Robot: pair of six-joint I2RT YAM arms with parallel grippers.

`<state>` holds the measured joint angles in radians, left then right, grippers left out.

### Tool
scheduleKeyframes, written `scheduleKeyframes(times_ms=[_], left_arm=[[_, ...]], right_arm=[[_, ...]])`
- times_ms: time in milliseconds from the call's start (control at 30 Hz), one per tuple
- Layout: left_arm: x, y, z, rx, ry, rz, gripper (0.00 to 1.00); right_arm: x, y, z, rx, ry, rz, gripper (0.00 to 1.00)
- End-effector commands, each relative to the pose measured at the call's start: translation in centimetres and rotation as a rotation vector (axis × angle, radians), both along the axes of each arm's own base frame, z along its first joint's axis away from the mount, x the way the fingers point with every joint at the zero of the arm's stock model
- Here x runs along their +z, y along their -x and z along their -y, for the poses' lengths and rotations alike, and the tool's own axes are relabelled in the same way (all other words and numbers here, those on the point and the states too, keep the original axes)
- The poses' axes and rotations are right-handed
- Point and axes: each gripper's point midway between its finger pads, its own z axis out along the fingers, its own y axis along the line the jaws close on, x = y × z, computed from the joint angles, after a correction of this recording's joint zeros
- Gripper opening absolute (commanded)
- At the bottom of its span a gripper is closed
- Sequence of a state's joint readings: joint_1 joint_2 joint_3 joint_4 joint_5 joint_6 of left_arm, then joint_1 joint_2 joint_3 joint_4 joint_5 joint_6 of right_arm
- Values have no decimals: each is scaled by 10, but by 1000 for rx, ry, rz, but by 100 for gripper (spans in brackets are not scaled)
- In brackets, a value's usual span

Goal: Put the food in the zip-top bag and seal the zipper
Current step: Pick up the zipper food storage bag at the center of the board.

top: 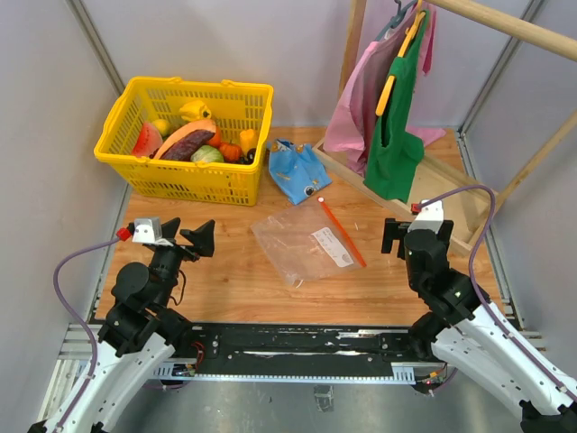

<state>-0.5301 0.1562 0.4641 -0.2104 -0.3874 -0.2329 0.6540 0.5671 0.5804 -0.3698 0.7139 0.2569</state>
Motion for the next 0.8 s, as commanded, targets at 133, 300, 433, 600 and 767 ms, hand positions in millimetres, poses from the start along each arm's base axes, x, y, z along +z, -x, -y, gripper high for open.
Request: scheduleKeyframes(times_ms=[133,300,433,600,767], left_arm=[[5,-2,2,-6,13,20,99],[1,-5,9,-37,-1,1,99],[-3,-7,16,-61,-13,-22,99],[-12,-11,28,-108,-17,-84,99],[-24,-14,50,-200,-5,-161,99]], right_arm=[[2,-7,-24,91,-77,5,98],[-7,-13,-52,208,-117,-23,98],[-20,-15,-80,322,-172,-94,98],[-44,-23,-103,413,-278,-216,98],[-60,-34,-113,446,-378,-278,98]])
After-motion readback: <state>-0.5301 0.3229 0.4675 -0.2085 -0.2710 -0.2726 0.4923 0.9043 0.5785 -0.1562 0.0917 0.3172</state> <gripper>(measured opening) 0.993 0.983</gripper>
